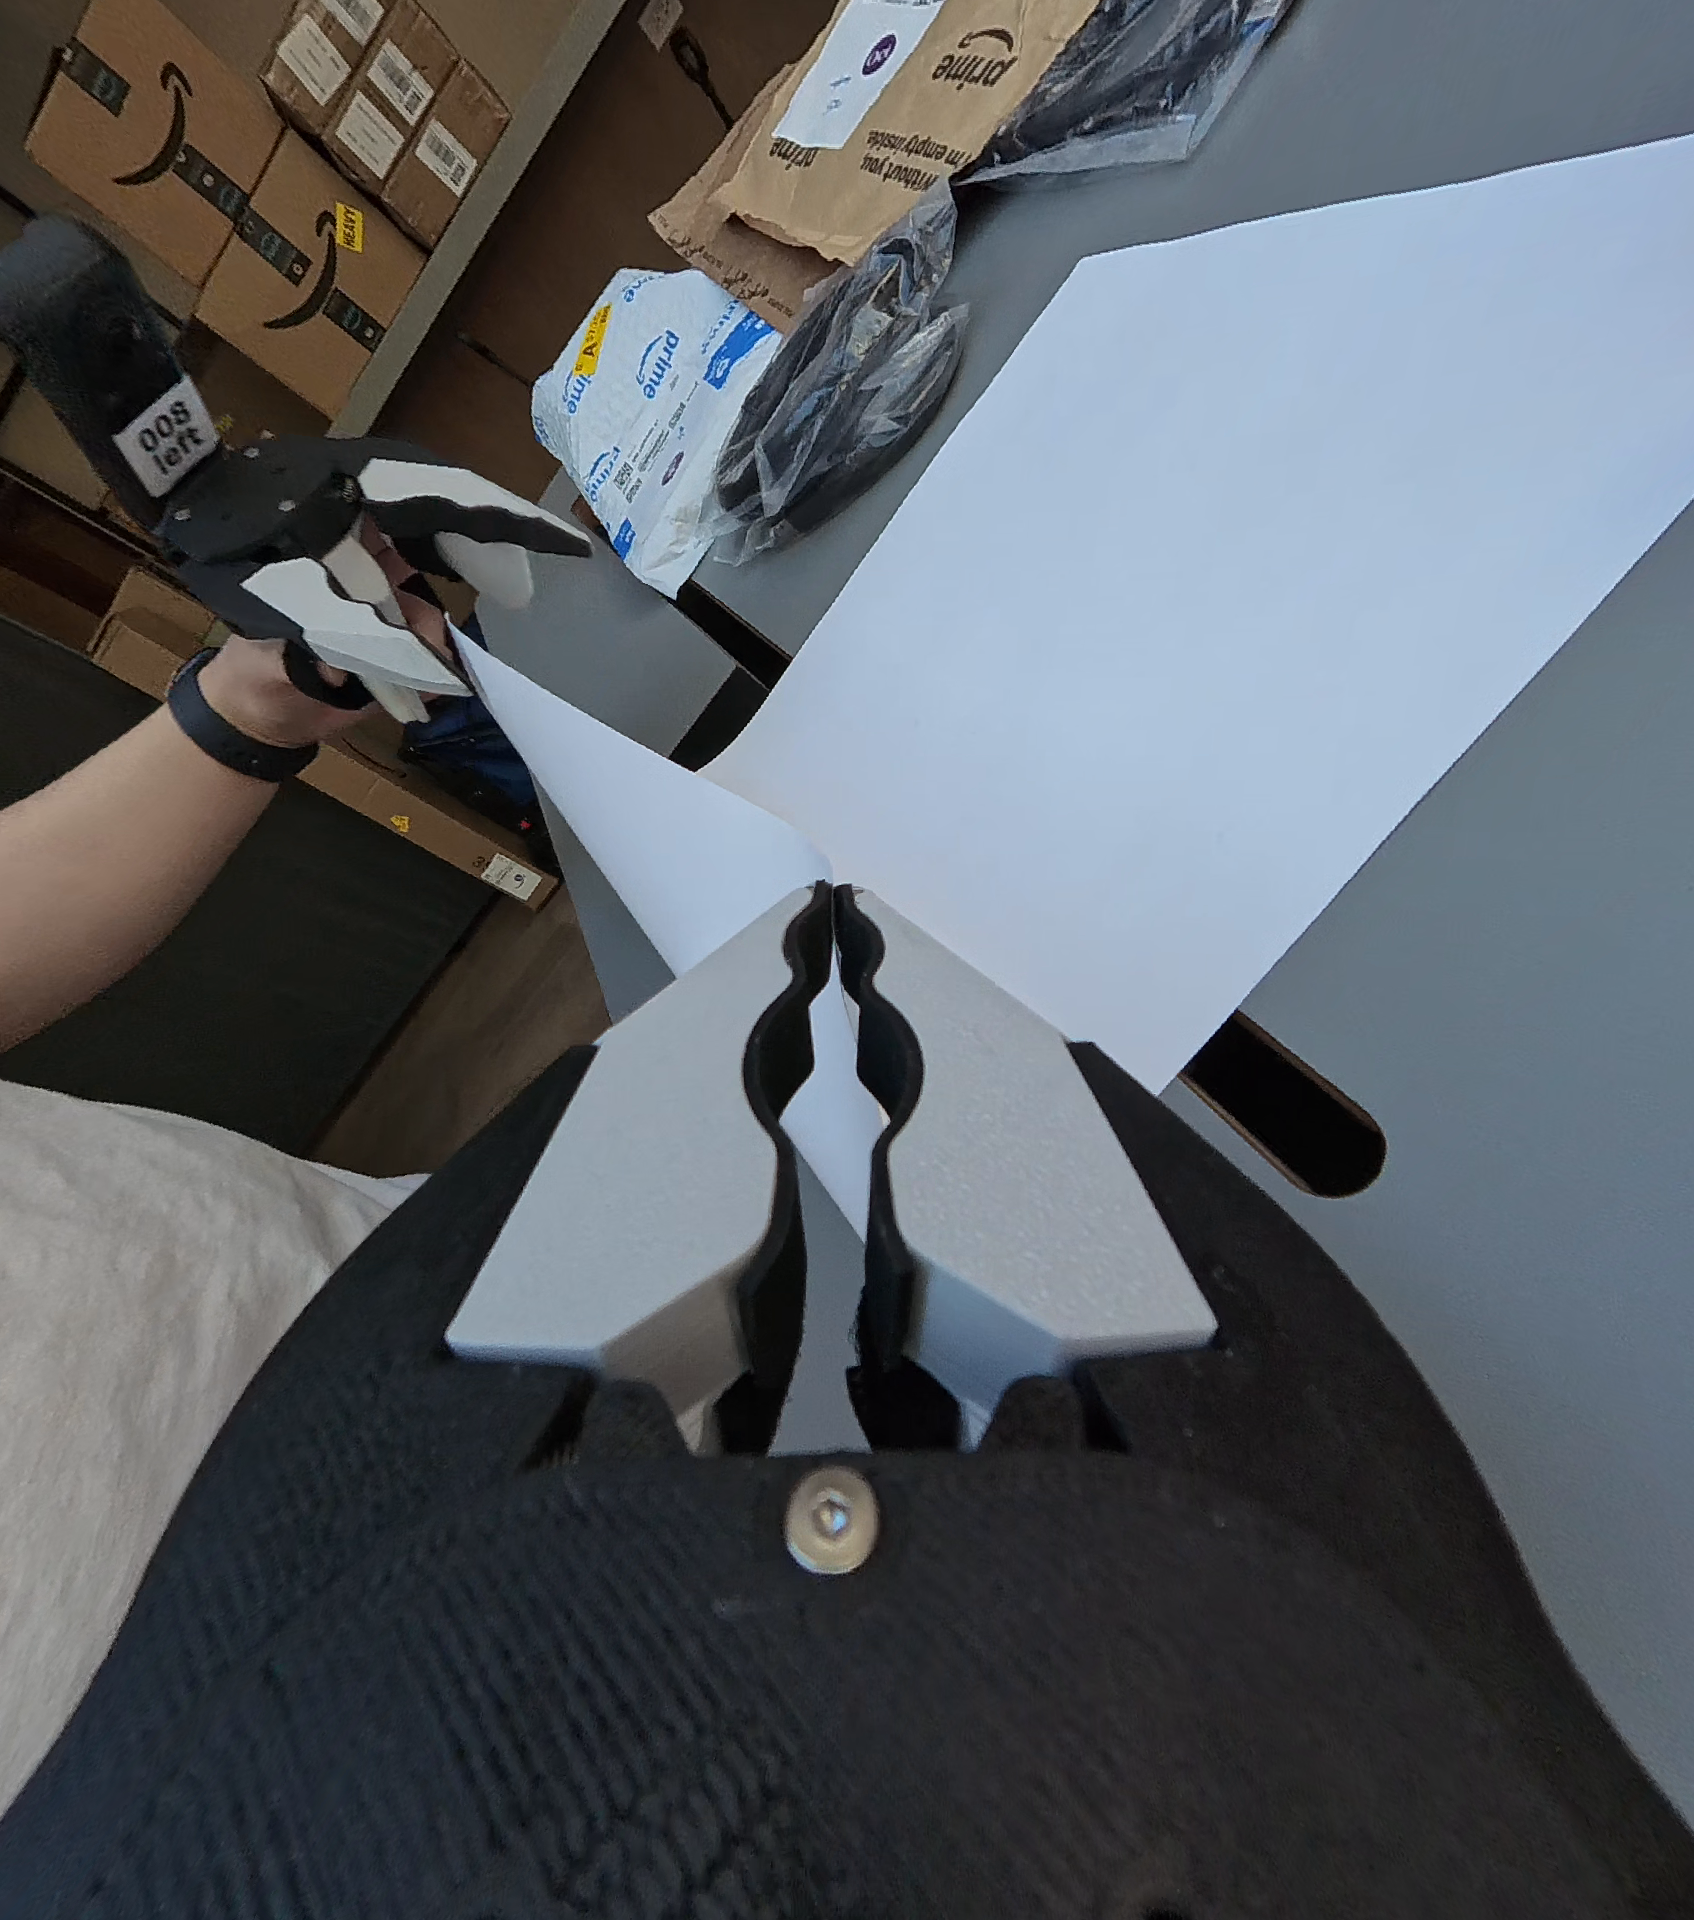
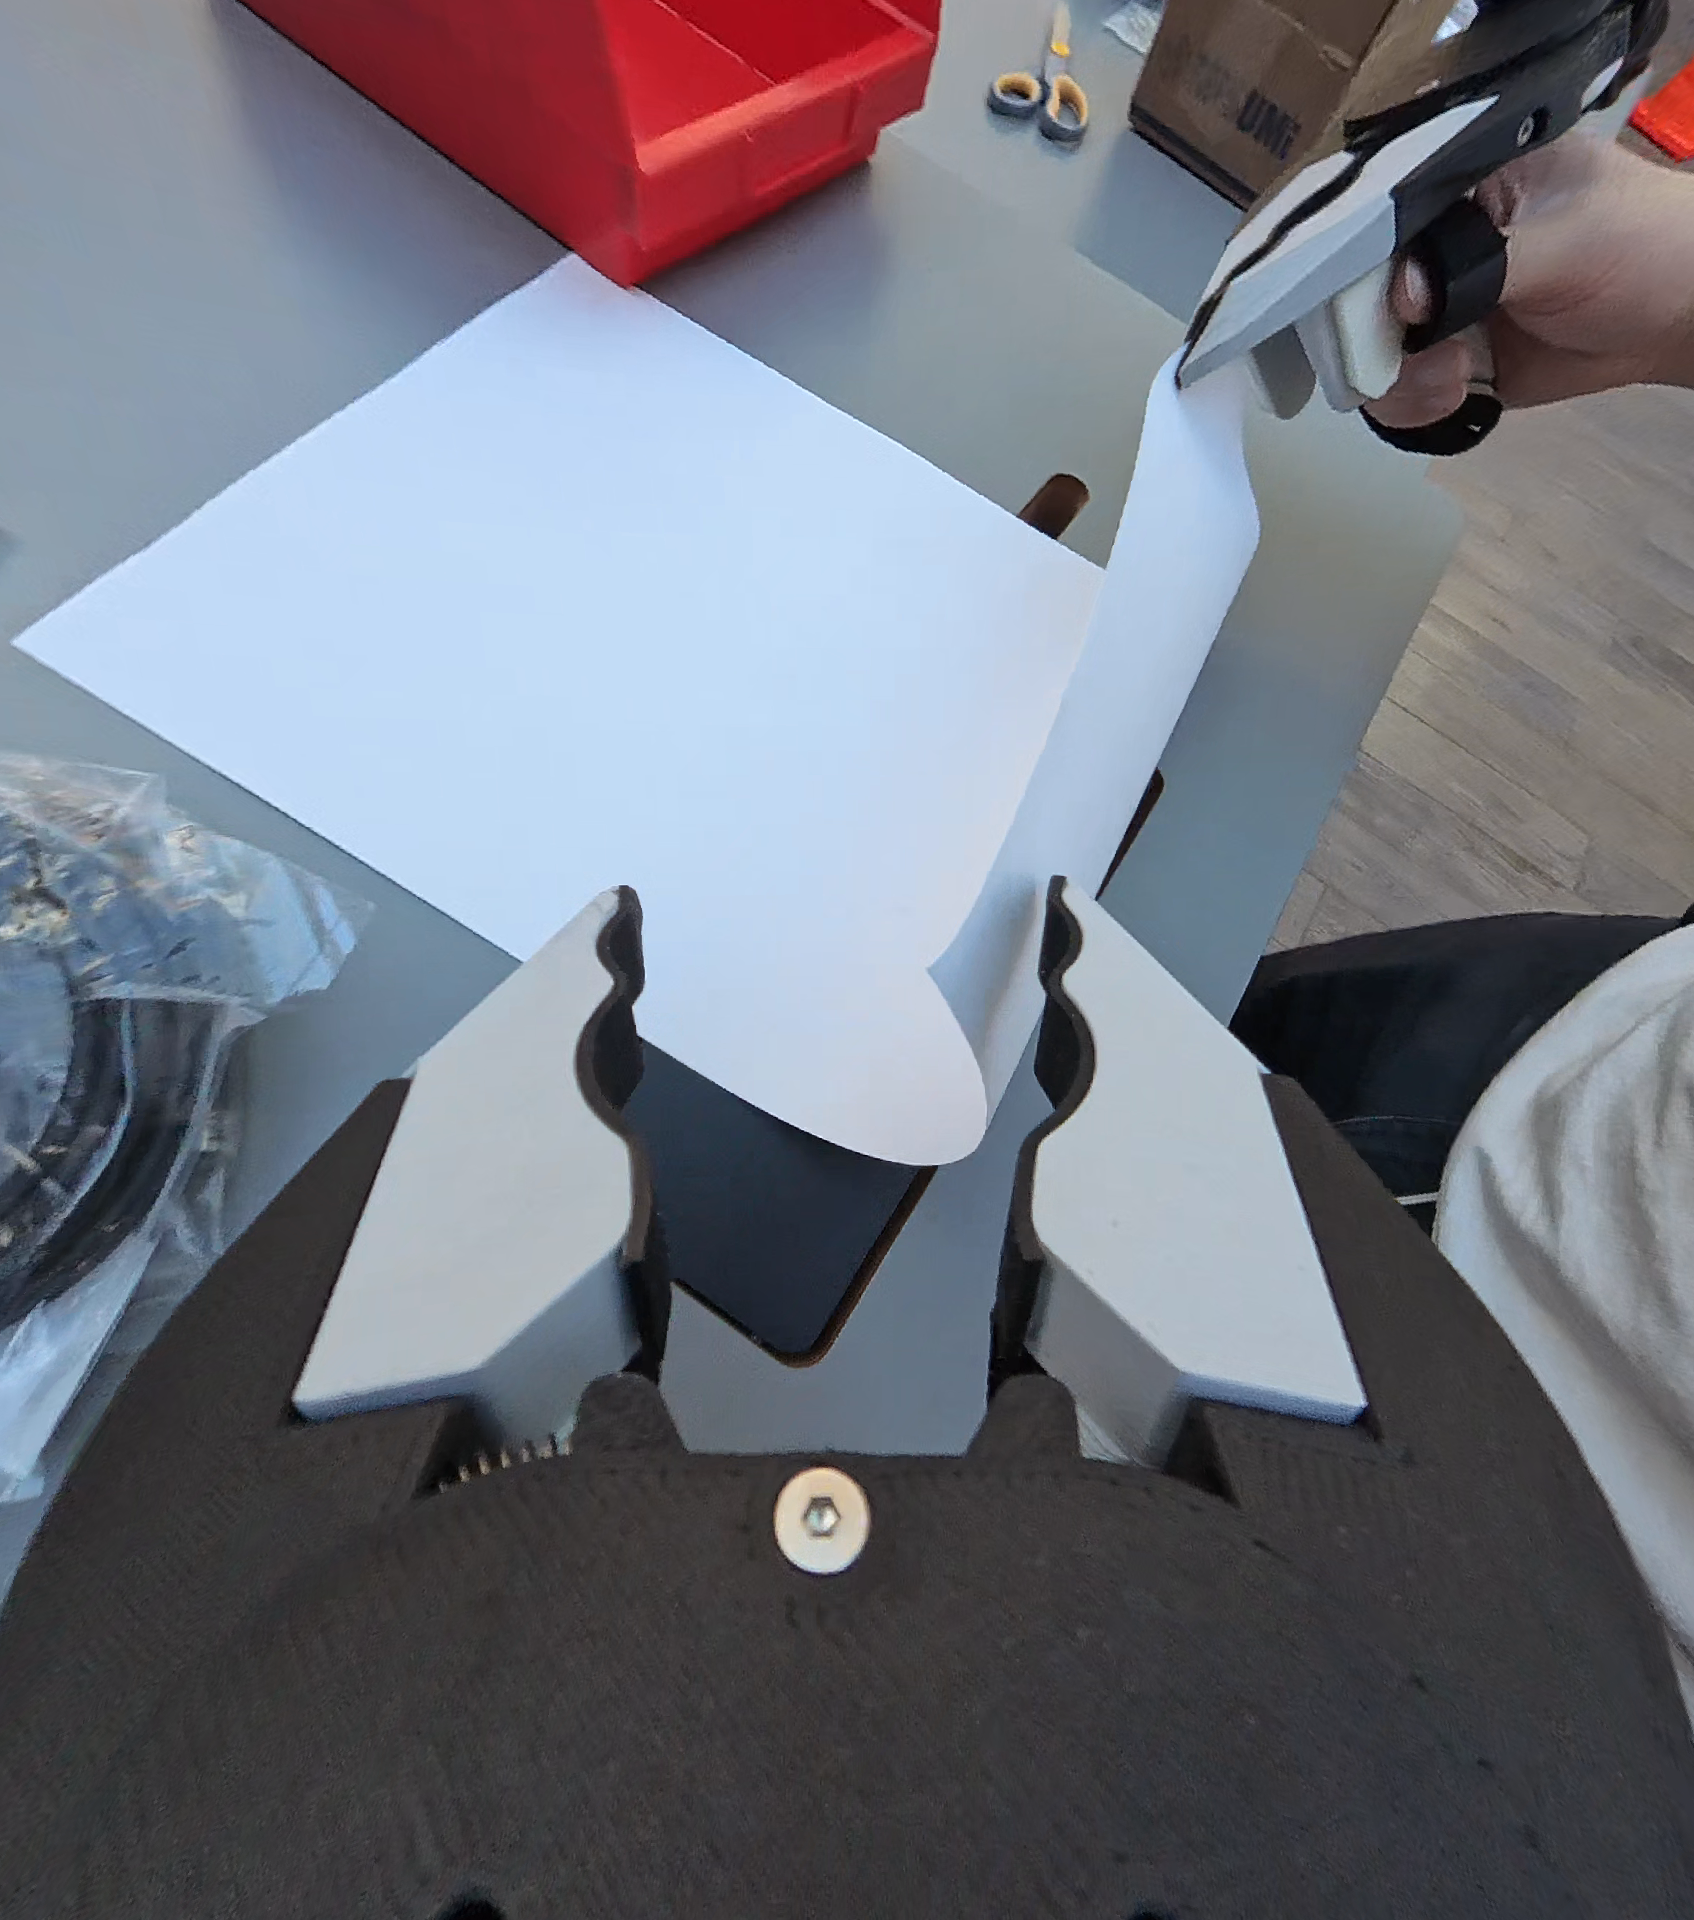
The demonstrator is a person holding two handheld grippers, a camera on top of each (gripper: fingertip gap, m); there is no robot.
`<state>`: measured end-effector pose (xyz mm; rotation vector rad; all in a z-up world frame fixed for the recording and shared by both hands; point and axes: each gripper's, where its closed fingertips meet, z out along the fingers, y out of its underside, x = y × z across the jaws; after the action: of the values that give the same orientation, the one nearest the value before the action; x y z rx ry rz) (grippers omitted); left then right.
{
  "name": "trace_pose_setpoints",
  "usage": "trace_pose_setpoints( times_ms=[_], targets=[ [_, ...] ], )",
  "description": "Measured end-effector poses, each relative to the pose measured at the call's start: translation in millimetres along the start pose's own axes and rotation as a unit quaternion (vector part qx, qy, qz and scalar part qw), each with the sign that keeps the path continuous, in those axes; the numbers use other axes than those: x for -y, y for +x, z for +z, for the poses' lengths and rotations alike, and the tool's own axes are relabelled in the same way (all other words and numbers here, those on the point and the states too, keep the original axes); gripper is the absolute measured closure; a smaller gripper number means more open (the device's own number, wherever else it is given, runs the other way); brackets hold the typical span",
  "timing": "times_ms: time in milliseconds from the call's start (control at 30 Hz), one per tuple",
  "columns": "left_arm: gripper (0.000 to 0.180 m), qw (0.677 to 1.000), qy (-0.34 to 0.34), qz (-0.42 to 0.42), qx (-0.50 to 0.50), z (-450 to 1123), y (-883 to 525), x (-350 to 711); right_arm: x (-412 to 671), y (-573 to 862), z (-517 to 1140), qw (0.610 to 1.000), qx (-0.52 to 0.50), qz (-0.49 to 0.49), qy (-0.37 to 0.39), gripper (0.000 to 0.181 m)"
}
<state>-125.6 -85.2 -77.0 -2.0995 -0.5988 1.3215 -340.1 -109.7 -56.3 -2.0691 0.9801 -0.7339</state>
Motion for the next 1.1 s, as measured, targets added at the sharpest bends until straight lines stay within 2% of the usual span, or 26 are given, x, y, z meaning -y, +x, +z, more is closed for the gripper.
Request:
trace_pose_setpoints(
  times_ms=[167,267,400,533,733,1100],
  targets=[
    [0.180,0.999,-0.031,-0.001,-0.022,10.3,14.6,-2.3,31.3,12.0,-20.7,0.996,0.069,0.024,0.048,0.120],
    [0.180,0.999,-0.037,0.007,-0.022,14.2,21.4,-1.3,46.0,39.7,-11.6,0.997,0.043,0.029,0.054,0.133],
    [0.180,0.998,-0.045,0.008,-0.035,15.3,35.5,-0.2,36.6,50.2,19.7,0.997,0.047,0.058,0.002,0.132],
    [0.180,0.999,-0.043,0.022,-0.026,17.8,42.9,3.5,34.5,58.4,57.1,0.998,0.047,0.041,0.003,0.126],
    [0.180,0.997,-0.079,0.010,-0.022,29.1,49.1,-2.6,23.9,46.1,89.1,0.986,0.114,0.118,-0.041,0.122],
    [0.180,0.995,-0.094,0.017,-0.033,36.0,62.9,-15.5,-0.5,33.4,115.5,0.986,0.104,0.101,-0.078,0.123]
  ],
)
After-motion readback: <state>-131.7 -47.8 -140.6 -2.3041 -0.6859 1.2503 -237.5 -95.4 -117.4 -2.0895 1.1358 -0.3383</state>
